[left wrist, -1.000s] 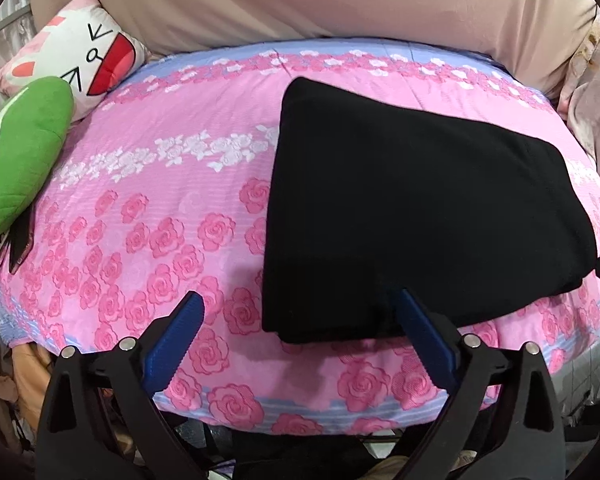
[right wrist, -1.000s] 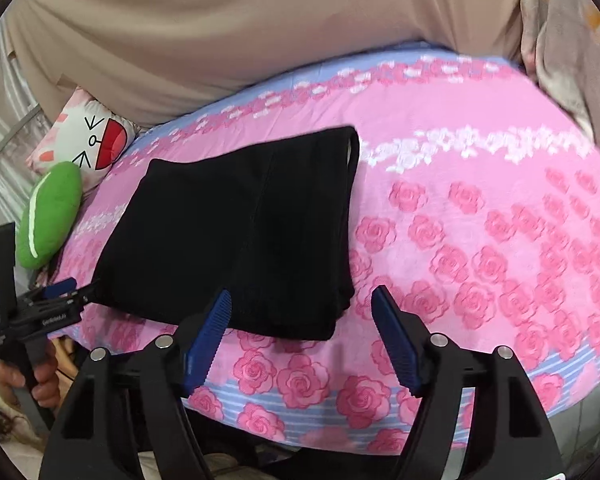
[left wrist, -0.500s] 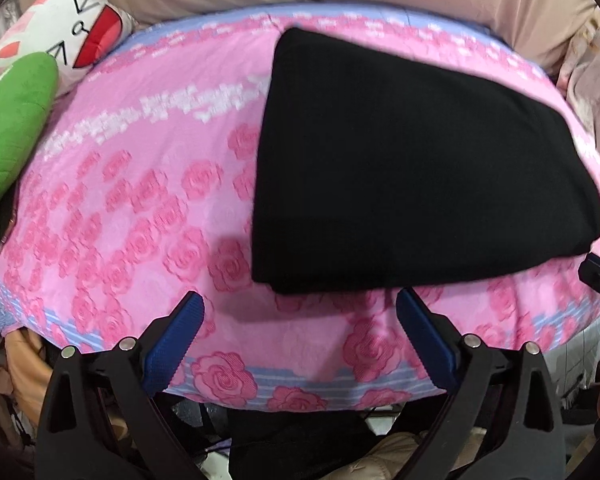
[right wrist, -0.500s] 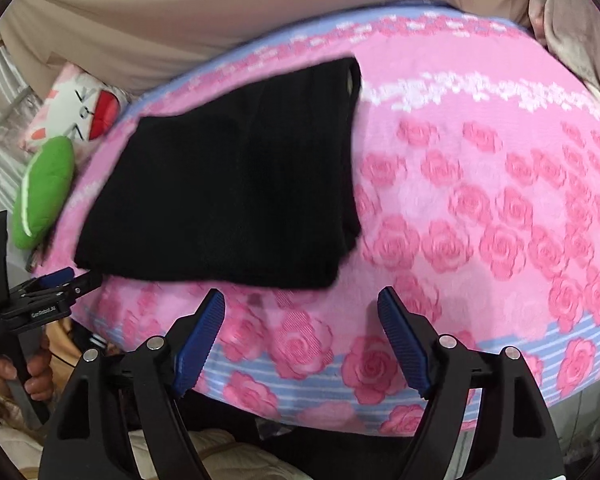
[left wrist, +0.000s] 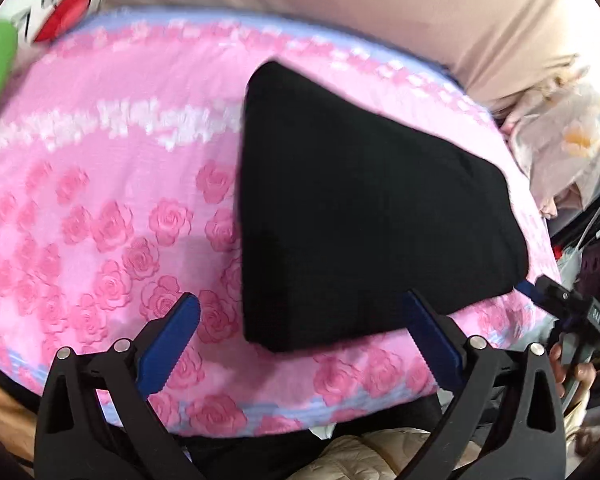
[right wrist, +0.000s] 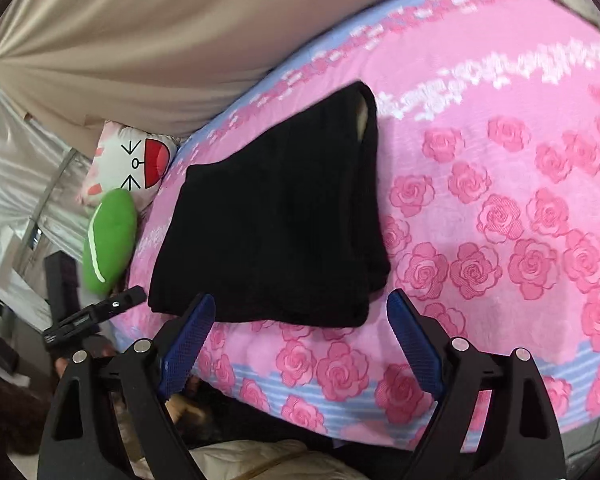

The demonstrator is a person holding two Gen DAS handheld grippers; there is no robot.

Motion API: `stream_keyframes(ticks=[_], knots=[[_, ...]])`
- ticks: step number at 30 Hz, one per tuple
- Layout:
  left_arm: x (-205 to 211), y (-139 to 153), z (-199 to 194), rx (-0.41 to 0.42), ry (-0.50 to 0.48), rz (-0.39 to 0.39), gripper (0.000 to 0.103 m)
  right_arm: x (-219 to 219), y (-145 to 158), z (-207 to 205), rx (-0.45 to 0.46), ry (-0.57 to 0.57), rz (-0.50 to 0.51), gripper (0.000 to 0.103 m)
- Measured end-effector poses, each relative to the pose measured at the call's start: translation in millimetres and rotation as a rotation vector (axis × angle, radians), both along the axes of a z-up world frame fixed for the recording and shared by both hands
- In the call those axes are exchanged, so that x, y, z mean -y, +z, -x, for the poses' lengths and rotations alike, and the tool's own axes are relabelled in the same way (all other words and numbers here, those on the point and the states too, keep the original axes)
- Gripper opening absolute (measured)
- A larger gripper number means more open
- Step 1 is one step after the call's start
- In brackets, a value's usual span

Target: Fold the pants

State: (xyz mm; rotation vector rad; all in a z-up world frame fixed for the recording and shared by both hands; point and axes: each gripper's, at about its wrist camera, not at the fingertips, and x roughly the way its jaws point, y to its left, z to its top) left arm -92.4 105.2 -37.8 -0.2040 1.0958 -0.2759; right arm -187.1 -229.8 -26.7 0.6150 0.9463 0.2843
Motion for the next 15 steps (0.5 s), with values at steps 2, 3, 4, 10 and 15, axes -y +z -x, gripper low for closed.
stream_keyframes(ticks=[2,3,4,10,15], knots=[[0,-11,-7,-0.041,0.001,0.019,0.098,1,-9,-3,-0.032,-0.001,-0.01,0.086],[0,-17,-9,-0.067,-0.015,0.06,0.098,0,-13,-4,-0.042,0.003,-0.028,0.086],[2,-21,-11,-0.08,-0.031,0.094,0.098,-1,-17,-6,-0.05,0.008,-0.054,0.087],[15,-27,-35,-0.093,-0.071,0.198,0.098,-14,-20,-27,-0.042,0.047,-0.077,0.088],[30,-25,-44,-0.062,-0.075,0.159,0.098,-17,-21,-46,-0.04,0.056,-0.085,0.089]])
